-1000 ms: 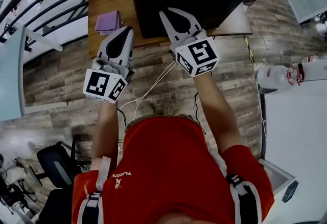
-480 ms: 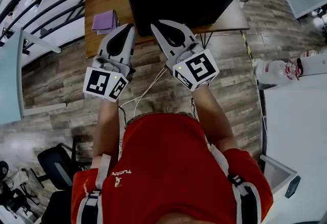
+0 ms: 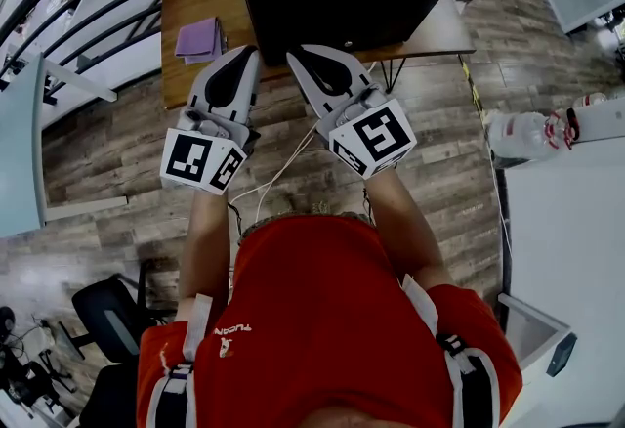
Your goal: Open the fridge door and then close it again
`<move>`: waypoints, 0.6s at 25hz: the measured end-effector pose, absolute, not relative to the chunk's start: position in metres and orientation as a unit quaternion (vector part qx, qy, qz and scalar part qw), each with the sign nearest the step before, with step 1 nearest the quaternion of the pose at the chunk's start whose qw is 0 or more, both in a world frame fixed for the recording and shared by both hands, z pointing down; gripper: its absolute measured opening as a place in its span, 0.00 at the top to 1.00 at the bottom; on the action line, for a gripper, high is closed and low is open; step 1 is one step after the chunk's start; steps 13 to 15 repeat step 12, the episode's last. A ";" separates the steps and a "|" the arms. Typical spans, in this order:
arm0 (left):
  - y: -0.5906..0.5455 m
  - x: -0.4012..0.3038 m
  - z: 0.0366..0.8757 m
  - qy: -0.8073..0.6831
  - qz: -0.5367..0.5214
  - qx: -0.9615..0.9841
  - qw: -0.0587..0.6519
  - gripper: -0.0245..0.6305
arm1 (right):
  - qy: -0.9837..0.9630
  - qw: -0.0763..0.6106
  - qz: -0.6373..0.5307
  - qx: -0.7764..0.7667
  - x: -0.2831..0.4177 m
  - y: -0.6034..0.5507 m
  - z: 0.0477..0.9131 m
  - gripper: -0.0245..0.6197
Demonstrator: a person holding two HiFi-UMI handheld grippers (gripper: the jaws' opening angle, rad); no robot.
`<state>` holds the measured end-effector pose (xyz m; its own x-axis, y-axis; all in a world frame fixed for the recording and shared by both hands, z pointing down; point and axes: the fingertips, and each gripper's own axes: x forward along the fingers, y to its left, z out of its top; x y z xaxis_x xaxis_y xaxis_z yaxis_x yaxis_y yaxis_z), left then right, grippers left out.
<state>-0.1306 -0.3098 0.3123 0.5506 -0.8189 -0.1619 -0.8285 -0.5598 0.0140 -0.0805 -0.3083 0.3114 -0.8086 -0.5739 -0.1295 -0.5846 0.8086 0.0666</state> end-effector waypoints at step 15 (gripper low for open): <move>-0.303 -0.132 0.309 0.471 0.077 -0.878 0.032 0.95 | 0.948 0.053 0.053 -0.308 -0.075 -0.302 0.307 0.92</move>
